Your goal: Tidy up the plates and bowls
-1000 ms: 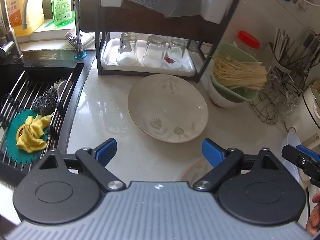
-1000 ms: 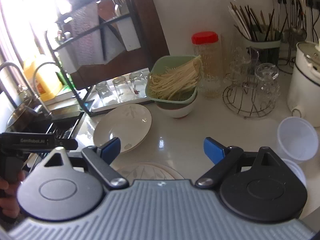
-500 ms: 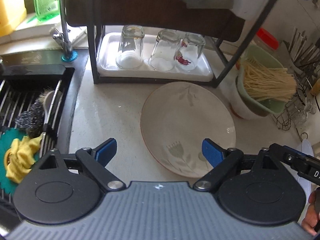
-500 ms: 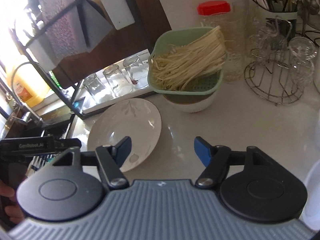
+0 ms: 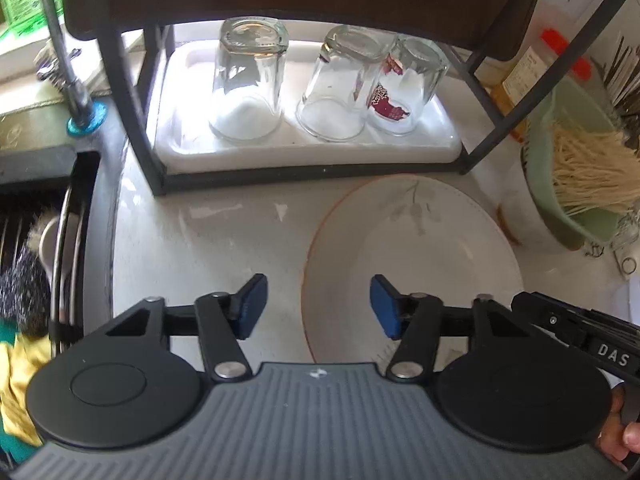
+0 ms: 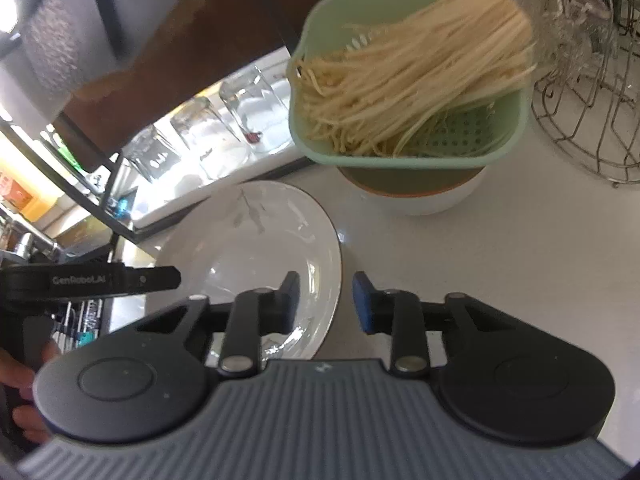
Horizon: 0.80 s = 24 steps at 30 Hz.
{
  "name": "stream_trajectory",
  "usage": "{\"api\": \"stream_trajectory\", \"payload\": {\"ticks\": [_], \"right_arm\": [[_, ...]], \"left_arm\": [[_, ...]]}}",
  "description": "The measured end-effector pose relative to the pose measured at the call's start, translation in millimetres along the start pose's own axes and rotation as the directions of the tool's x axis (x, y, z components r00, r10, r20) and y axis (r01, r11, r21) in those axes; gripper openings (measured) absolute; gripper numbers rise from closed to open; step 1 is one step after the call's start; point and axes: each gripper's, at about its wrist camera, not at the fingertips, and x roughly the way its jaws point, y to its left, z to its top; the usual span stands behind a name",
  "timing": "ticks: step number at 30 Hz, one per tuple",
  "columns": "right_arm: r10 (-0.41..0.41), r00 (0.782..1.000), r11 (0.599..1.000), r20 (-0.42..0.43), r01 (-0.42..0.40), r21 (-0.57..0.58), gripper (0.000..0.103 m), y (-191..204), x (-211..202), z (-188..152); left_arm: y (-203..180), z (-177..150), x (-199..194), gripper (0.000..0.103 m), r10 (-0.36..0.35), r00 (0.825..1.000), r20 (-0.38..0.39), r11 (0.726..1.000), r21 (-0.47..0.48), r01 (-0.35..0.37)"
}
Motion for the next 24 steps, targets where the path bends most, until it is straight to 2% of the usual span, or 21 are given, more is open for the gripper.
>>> {"api": "stream_trajectory", "payload": {"ticks": [3, 7, 10, 13, 19, 24], "right_arm": [[-0.012, 1.0, 1.0, -0.014, 0.012, 0.009, 0.019, -1, 8, 0], [0.003, 1.0, 0.999, -0.029, -0.002, 0.039, 0.015, -3, 16, 0], [0.028, 0.999, 0.996, -0.028, -0.026, 0.083, 0.014, -8, 17, -1], [0.078, 0.997, 0.986, -0.026, -0.073, 0.148, 0.014, -17, 17, -2], [0.108, 0.994, 0.987, -0.018, -0.105, 0.12, 0.015, -17, 6, -3], [0.121, 0.993, 0.986, -0.01, -0.119, 0.114, 0.015, -17, -15, -6]], "left_arm": [[0, 2, 9, 0.048, -0.009, 1.0, -0.005, 1.0, 0.017, 0.009], [-3, 4, 19, 0.044, -0.045, 0.999, -0.029, 0.999, 0.018, 0.046], [-8, 3, 22, 0.044, -0.033, 0.999, -0.037, 0.998, 0.044, 0.035], [-3, 3, 21, 0.044, -0.061, 0.997, -0.04, 0.997, 0.048, 0.063], [12, 5, 11, 0.044, -0.137, 0.989, -0.047, 0.99, -0.047, 0.135], [3, 2, -14, 0.044, -0.162, 0.986, -0.033, 0.987, -0.021, 0.161]]}}
